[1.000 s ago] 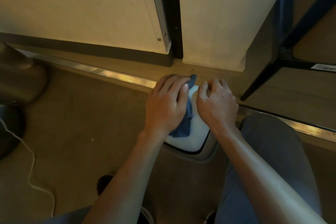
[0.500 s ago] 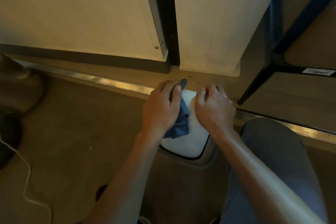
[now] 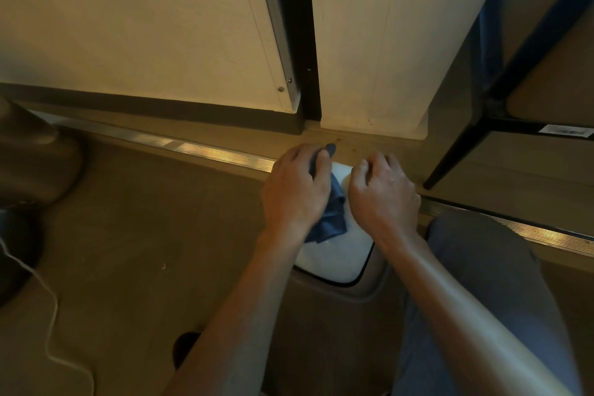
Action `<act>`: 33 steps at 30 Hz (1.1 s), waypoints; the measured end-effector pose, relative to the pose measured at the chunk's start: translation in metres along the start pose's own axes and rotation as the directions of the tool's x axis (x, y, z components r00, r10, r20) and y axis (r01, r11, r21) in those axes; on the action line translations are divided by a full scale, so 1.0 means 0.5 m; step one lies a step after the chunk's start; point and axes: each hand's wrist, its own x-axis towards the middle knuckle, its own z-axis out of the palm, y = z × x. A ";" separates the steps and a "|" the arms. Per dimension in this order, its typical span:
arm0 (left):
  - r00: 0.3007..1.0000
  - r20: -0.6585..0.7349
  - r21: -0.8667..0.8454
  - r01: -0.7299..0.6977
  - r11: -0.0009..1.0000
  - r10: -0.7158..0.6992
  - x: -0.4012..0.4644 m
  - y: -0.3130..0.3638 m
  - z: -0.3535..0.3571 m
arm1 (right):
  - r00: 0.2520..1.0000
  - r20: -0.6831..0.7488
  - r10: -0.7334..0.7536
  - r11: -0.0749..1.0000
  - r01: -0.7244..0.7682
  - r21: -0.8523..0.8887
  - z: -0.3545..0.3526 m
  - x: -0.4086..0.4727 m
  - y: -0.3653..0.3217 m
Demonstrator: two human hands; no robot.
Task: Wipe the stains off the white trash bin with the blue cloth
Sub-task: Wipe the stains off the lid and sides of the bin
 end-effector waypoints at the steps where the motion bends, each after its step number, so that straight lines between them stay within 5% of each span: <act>1: 0.995 -0.054 0.017 -0.084 0.996 0.084 -0.021 -0.007 0.002 | 1.000 -0.006 0.004 1.000 -0.004 0.000 0.000 -0.001 -0.001; 5: 0.994 -0.048 -0.107 -0.108 0.988 0.103 -0.099 -0.078 -0.005 | 1.000 0.001 0.003 1.000 -0.003 -0.009 0.001 -0.003 -0.001; 9: 0.963 0.112 -0.475 0.268 0.838 -0.244 -0.077 -0.091 -0.023 | 1.000 0.013 -0.009 1.000 0.009 -0.010 0.000 -0.003 -0.003; 11: 0.924 0.195 -0.449 0.381 0.808 -0.327 -0.019 -0.075 -0.036 | 1.000 0.010 -0.009 1.000 0.009 -0.017 0.002 -0.004 -0.006; 14: 0.935 0.230 -0.236 0.322 0.917 -0.270 0.040 -0.041 -0.034 | 1.000 0.007 -0.002 1.000 0.002 -0.013 0.003 -0.004 -0.007; 19: 0.995 0.035 -0.134 -0.085 0.987 0.090 -0.023 -0.048 -0.017 | 1.000 -0.012 0.016 1.000 -0.016 -0.005 0.004 -0.003 -0.008; 23: 0.997 -0.049 -0.346 0.042 0.937 -0.063 -0.132 -0.132 -0.003 | 1.000 -0.009 0.026 1.000 -0.026 0.000 0.006 -0.004 -0.006; 28: 0.976 -0.149 -0.404 0.085 0.911 -0.157 -0.200 -0.146 0.022 | 0.999 0.019 -0.027 1.000 0.027 -0.001 0.005 -0.005 -0.002; 33: 0.942 0.151 -0.496 0.336 0.801 -0.301 -0.061 -0.112 -0.025 | 0.999 0.034 -0.035 0.999 0.036 -0.003 0.003 -0.002 0.000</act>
